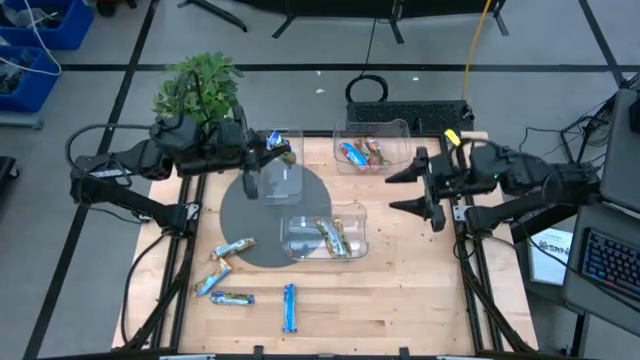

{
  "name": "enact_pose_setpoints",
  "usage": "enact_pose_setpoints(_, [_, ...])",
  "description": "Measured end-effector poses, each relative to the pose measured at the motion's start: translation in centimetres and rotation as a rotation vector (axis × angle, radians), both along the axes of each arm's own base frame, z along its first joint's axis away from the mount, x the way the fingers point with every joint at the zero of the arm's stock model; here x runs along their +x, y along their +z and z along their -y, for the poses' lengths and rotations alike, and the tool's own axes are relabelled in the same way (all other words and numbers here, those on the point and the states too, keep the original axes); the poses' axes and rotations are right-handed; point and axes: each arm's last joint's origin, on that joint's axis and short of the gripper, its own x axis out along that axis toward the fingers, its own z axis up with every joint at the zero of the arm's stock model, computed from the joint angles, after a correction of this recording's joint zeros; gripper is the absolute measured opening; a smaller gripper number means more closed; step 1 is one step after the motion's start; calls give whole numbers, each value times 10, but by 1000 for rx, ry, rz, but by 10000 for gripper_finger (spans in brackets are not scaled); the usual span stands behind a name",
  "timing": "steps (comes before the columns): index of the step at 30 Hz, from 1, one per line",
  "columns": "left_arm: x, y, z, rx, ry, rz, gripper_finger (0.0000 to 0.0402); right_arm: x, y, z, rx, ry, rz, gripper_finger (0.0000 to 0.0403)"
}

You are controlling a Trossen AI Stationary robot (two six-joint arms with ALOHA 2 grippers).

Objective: Pick and place Granola Bars by type
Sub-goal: Put the blue granola bar into the top left transparent bin

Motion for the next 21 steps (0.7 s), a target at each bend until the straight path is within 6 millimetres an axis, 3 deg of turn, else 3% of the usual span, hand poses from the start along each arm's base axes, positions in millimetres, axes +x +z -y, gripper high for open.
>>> enact_pose_setpoints(5, [0, -1, 0, -2, 0, -6, 24, -14, -59, 1, 60, 9, -15, 279])
enact_pose_setpoints(10, [0, -1, 0, 1, 0, -14, 23, -27, -116, -2, 90, 154, 44, 279])
enact_pose_setpoints(16, [0, -4, 0, 1, 1, -36, 23, -44, -164, -3, 122, 240, 204, 279])
enact_pose_setpoints(21, [0, -4, 0, 2, 10, -43, 22, -54, -191, -3, 129, 144, 250, 279])
